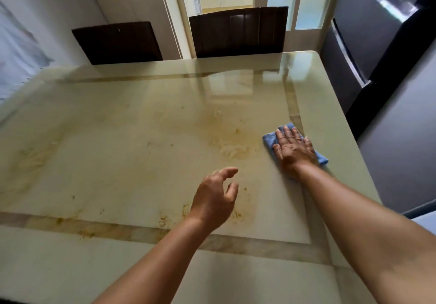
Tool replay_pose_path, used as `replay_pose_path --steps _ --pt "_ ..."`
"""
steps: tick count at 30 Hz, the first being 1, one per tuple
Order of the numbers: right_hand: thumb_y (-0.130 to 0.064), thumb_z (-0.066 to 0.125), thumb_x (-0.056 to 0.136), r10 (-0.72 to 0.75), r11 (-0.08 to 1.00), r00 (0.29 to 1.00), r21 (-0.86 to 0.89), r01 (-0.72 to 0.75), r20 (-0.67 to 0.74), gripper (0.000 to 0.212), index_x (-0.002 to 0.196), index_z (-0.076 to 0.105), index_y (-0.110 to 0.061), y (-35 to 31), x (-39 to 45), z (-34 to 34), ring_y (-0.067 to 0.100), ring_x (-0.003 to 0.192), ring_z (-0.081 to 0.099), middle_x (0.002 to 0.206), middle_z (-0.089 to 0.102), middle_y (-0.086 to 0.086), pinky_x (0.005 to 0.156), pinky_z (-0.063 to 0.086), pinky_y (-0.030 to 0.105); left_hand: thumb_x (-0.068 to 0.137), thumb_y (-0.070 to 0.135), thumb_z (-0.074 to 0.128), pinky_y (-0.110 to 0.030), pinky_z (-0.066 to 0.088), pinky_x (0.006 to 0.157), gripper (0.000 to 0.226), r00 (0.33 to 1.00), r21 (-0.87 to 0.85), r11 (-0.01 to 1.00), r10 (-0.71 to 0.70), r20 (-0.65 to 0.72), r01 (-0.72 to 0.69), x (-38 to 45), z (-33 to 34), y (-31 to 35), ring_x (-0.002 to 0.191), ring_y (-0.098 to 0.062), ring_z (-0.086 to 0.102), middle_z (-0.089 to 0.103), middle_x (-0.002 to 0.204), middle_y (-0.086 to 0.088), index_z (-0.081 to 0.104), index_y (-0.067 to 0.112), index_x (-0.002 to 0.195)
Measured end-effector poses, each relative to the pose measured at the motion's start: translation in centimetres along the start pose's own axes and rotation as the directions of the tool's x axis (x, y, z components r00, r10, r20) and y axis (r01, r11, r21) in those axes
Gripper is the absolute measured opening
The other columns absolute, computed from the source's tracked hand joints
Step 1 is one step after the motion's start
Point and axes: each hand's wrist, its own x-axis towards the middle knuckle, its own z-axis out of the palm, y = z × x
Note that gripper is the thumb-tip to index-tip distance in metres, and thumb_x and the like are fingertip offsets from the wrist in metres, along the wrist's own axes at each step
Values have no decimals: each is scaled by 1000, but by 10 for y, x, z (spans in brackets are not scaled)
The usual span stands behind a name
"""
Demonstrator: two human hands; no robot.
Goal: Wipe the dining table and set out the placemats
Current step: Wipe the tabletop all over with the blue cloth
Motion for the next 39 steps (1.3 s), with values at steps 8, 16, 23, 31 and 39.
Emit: replay_pose_path --steps 8,16,23,31,39 --pt "-41 15 100 14 1000 1000 -27 -14 2 55 151 1 -26 -9 26 -1 15 146 -9 159 -10 -5 116 -5 38 93 19 49 -23 24 109 42 987 133 984 -101 -123 117 -21 -33 -50 132 -13 37 46 141 1 44 20 135" --pt "-42 14 100 -168 985 984 -32 170 60 56 150 -4 -26 -42 -25 13 13 145 -13 158 -14 -5 116 -6 34 92 23 50 -21 18 112 51 997 186 982 -11 76 -3 -58 -26 -59 136 -9 29 38 147 6 36 25 140" --pt "-43 16 100 -343 939 932 13 344 119 56 149 -7 -30 -79 -124 36 6 141 -20 154 -19 -13 114 -12 29 90 30 51 -29 17 116 62 982 272 961 -98 160 52 -95 -40 -73 142 -15 16 18 154 4 21 26 145" --pt "-46 19 98 -484 873 857 34 486 177 63 141 -24 -30 -116 -210 58 3 132 -35 146 -29 -17 108 -22 23 82 53 57 -41 4 118 107 794 522 748 -574 201 410 -132 -89 -125 143 -31 -16 -24 153 -15 -17 11 145" --pt "-47 17 98 -569 802 795 -74 593 209 57 146 -12 -38 -152 -194 66 3 133 -34 144 -26 -24 108 -22 24 78 52 64 -42 5 117 104 882 469 833 -425 202 294 -119 -87 -142 143 -28 -20 -21 155 -10 -6 20 148"
